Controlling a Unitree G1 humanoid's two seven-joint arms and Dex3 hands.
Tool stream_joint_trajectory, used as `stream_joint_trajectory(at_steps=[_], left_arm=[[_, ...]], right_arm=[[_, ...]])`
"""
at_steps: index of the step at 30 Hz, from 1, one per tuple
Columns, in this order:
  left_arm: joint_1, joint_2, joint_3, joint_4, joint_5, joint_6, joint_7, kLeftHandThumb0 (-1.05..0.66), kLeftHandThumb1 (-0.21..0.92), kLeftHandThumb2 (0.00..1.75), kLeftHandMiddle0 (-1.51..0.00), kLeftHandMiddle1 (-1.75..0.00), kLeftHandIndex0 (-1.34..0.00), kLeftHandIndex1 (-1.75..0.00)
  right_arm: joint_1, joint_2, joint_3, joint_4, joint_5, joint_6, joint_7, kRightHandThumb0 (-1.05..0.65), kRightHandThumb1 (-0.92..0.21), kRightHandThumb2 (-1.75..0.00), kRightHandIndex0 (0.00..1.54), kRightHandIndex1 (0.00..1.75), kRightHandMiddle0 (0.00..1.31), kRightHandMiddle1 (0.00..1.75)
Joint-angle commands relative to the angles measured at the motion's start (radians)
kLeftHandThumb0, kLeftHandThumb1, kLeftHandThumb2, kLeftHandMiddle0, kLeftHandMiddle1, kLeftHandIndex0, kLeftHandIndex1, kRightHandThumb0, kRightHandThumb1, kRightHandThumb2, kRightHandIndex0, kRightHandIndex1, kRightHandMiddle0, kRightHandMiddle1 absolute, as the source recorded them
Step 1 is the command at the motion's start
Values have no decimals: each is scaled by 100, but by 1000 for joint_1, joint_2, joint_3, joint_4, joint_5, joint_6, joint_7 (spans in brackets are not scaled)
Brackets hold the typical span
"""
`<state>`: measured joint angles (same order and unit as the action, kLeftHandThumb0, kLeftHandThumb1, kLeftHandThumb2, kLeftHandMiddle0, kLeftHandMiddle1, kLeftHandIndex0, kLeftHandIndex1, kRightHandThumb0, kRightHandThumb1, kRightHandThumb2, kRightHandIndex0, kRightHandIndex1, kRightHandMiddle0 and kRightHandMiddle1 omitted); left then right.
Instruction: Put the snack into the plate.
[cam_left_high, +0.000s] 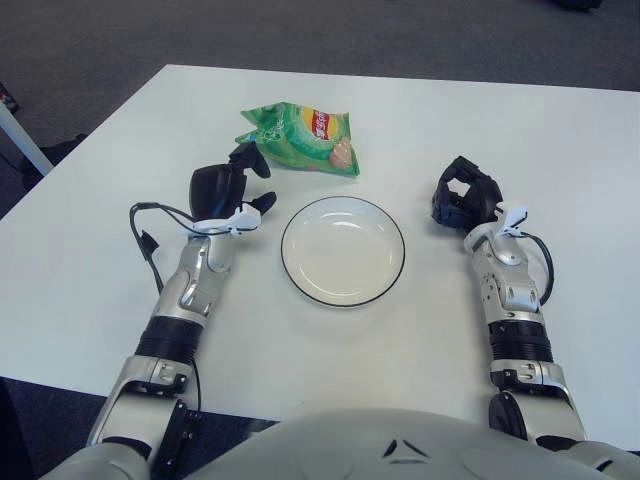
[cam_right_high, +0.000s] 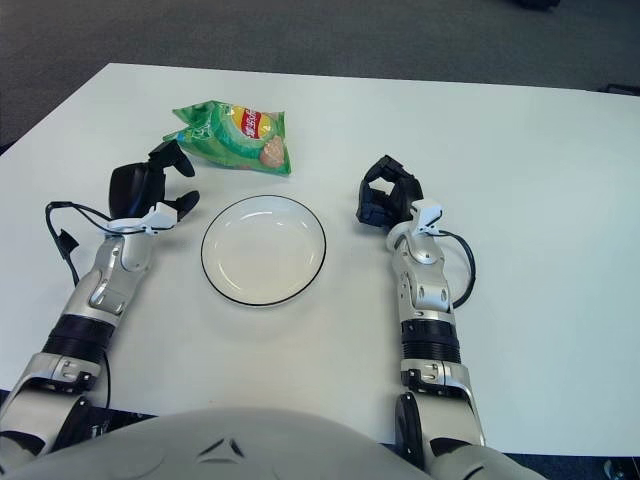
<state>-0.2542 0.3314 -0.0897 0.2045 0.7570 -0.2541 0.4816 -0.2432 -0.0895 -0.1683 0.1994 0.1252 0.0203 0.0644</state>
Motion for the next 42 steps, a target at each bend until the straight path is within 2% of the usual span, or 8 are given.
stream_joint_trajectory(at_steps=[1,13,21,28,37,42], left_arm=[[-48,25,-5,-16,19,4,18,-51,26,139,-133,-175,-66,-175],[-125,52,-13,-15,48,17,26,-51,26,139,-131,-175,-66,-175],[-178,72,-43,-11,97,51,14,-51,25,140,-128,-175,-67,-175],[-204,100,-69,-3,132,56,17,-49,30,134,-124,-175,-63,-175],[-224,111,-79,18,114,23,39,-48,32,131,-123,-175,-61,-175],[-245,108,-81,45,114,6,76,-45,40,121,-111,-175,-54,-175]], right_arm=[[111,7,0,77,-7,22,-2,-50,-28,-137,131,175,65,175],[109,9,3,70,-7,36,-10,-50,-27,-137,127,175,65,175],[106,13,0,72,0,37,-9,-50,-27,-137,126,175,65,175],[106,15,1,71,2,39,-7,-50,-27,-137,125,175,65,175],[106,16,2,70,5,40,-4,-50,-28,-137,124,175,65,175],[103,16,4,70,2,42,-6,-50,-28,-136,125,175,64,175]])
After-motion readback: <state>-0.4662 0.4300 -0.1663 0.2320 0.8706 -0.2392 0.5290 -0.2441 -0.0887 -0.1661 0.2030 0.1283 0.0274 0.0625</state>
